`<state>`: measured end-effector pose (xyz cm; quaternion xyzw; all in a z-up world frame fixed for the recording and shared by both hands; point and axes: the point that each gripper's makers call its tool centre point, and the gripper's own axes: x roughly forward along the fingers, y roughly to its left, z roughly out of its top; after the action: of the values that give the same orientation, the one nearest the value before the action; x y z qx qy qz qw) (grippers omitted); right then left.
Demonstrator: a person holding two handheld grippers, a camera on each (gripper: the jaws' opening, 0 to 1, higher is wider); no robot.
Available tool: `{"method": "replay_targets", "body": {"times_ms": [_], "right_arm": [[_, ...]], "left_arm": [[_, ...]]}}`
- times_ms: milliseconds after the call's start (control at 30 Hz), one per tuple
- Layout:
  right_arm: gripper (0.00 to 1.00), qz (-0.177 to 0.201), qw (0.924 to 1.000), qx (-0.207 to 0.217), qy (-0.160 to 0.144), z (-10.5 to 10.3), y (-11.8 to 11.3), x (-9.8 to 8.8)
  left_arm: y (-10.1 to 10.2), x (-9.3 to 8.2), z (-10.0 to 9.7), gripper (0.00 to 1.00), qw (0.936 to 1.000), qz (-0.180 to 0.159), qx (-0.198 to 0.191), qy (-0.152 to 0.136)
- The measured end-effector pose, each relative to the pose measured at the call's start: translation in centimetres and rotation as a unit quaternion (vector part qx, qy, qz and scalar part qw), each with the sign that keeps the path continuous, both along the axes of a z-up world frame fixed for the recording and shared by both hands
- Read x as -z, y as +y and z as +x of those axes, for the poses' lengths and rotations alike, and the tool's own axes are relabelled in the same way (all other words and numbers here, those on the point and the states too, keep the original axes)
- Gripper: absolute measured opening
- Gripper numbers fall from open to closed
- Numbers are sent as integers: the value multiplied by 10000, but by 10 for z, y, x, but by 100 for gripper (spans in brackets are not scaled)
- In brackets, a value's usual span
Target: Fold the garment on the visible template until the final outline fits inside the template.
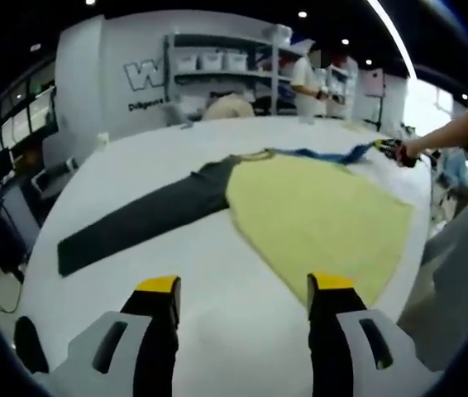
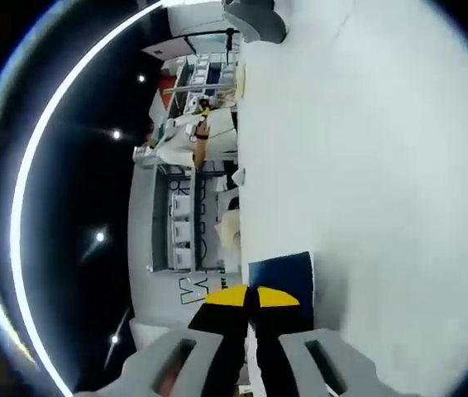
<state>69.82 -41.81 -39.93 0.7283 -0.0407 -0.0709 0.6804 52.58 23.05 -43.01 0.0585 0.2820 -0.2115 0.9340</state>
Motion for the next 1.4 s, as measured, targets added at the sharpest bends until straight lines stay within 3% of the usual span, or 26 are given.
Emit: {"method": "replay_targets", "body": {"times_ms": [33, 67, 100, 300, 667, 800, 900, 1033, 1200, 1400], "right_arm": [[0, -6, 10000, 9, 82, -4, -6, 8], [0, -61, 9985, 45, 539, -22, -9, 29], [0, -34, 9968, 59, 792, -38, -16, 49], [0, -140, 9926, -196, 1194, -77, -6, 80], [0, -202, 9934, -54, 1129, -76, -7, 75], [9, -442, 9933, 219, 1048, -79, -17, 60], [9, -535, 9943, 26, 927, -80, -10, 48], [9, -515, 9946, -43, 897, -80, -7, 47], [11, -453, 9953, -313, 797, -80, 15, 35], [15, -145, 9908, -964, 941, -71, 68, 41]], "left_arm": [[0, 0, 0, 64, 10000, -7, 11, 1], [-1, 0, 0, 64, 10000, 8, 45, -19], [-2, -1, 0, 64, 10000, 12, 52, -22], [-3, 0, 0, 63, 9999, 33, 150, -59], [-2, 1, 1, 62, 9997, 71, 213, -125], [-4, -3, 1, 62, 9996, 45, 216, -167], [-4, -5, 1, 62, 9995, 37, 224, -200], [-5, -5, 1, 62, 9995, 34, 224, -203], [-6, -6, 2, 61, 9994, 27, 268, -239], [-7, -7, 2, 61, 9991, 17, 317, -292]]}}
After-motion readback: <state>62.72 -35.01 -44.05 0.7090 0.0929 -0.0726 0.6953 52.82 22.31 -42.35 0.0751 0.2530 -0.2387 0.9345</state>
